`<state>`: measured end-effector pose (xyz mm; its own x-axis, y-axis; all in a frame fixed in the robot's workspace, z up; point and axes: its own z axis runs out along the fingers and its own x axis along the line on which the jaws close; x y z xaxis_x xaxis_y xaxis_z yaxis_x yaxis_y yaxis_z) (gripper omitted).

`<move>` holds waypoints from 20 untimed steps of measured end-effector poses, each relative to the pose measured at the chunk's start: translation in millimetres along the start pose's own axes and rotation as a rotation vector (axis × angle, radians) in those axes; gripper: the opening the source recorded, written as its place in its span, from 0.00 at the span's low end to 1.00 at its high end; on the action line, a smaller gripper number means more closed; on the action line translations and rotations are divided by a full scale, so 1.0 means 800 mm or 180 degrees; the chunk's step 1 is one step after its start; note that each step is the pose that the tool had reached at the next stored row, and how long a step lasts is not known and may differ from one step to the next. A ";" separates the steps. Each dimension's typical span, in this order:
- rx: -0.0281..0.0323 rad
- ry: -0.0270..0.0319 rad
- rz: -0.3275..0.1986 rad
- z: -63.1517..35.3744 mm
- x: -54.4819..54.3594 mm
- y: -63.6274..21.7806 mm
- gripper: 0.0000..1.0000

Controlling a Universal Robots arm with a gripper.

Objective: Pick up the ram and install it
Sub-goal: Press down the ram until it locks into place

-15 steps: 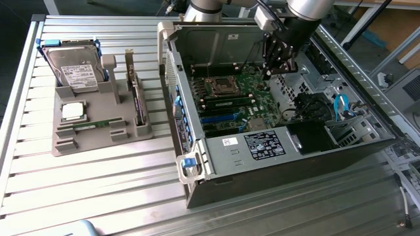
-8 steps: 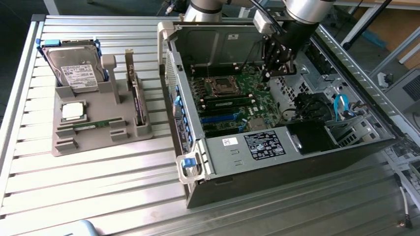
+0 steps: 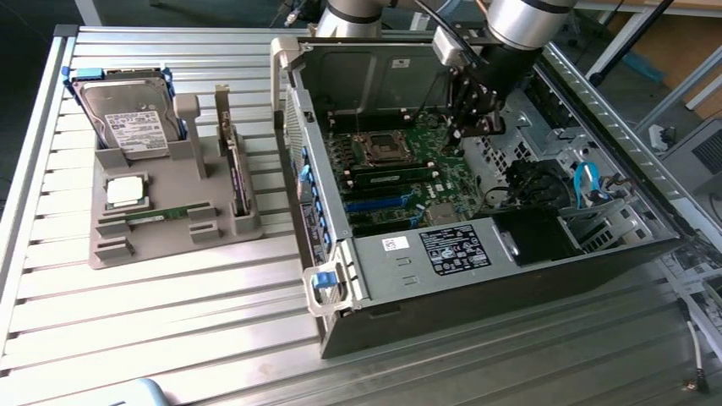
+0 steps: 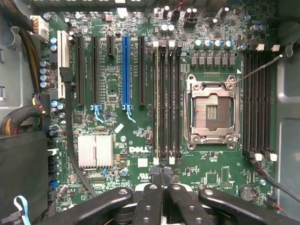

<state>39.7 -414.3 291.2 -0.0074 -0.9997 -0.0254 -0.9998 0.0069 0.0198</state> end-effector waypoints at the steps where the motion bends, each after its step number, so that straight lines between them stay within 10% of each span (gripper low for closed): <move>1: 0.0000 0.0000 0.0000 0.001 0.000 0.000 0.11; 20: 0.0000 0.0000 0.0000 0.026 0.001 -0.001 0.11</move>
<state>39.7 -414.3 270.2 -0.0074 -0.9997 -0.0253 -0.9998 0.0069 0.0198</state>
